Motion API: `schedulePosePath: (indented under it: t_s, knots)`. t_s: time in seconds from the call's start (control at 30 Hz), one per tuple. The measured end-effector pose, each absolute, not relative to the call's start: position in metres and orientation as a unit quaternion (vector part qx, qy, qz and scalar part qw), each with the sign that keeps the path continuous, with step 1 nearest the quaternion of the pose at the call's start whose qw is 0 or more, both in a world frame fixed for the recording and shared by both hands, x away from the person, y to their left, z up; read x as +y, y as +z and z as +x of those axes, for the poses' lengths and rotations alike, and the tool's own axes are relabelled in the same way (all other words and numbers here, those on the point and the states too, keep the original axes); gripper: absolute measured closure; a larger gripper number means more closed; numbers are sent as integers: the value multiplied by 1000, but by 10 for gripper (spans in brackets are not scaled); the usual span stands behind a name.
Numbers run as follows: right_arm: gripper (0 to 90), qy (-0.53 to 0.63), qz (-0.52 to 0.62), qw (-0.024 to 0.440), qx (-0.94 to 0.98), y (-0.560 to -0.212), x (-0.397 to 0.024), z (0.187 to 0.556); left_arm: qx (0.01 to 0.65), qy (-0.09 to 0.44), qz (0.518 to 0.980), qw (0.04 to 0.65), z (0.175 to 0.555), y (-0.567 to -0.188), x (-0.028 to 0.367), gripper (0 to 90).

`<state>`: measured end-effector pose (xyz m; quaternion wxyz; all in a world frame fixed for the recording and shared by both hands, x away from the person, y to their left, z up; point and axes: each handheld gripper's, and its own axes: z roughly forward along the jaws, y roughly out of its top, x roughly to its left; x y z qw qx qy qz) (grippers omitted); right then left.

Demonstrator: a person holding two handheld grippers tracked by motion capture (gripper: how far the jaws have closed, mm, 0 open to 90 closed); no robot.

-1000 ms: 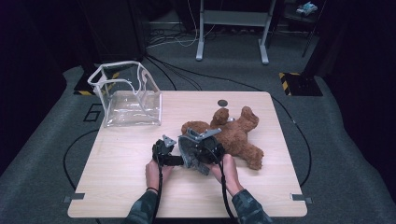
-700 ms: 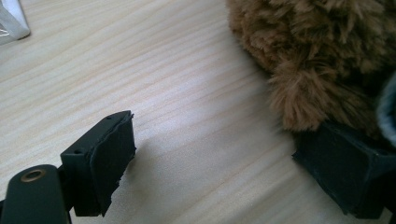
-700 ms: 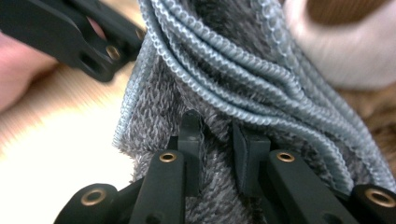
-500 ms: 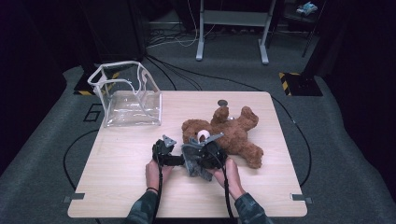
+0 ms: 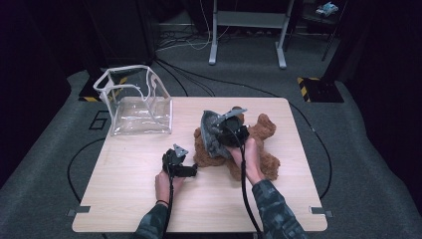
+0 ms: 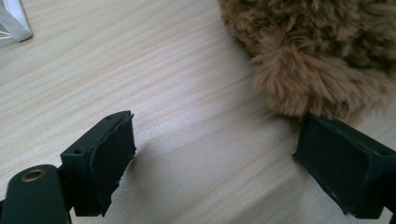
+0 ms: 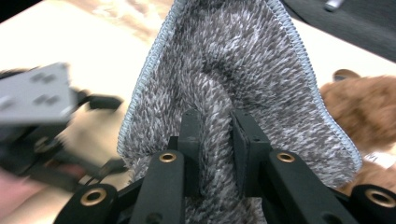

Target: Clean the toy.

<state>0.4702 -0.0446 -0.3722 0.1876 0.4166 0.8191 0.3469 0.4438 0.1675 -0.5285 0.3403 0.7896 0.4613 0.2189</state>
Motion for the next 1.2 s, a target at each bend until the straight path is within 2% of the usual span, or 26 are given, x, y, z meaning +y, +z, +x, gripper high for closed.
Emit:
schedulePosePath:
  t_s: [0.2, 0.37, 0.5, 0.73, 1.2]
  knots:
    - [749, 330, 443, 214, 806, -378, -38, 492, 461, 219, 790, 339, 443, -529, 167, 113]
    - [749, 298, 444, 174, 827, -396, -33, 502, 460, 222, 790, 339, 443, -529, 167, 113]
    - [754, 303, 435, 161, 833, -397, -35, 493, 462, 221, 788, 341, 443, -529, 167, 113]
    - [755, 315, 411, 176, 837, -399, -37, 467, 458, 220, 793, 337, 443, -528, 168, 113]
    - [754, 342, 404, 171, 831, -406, -48, 443, 458, 223, 793, 334, 443, -528, 167, 112]
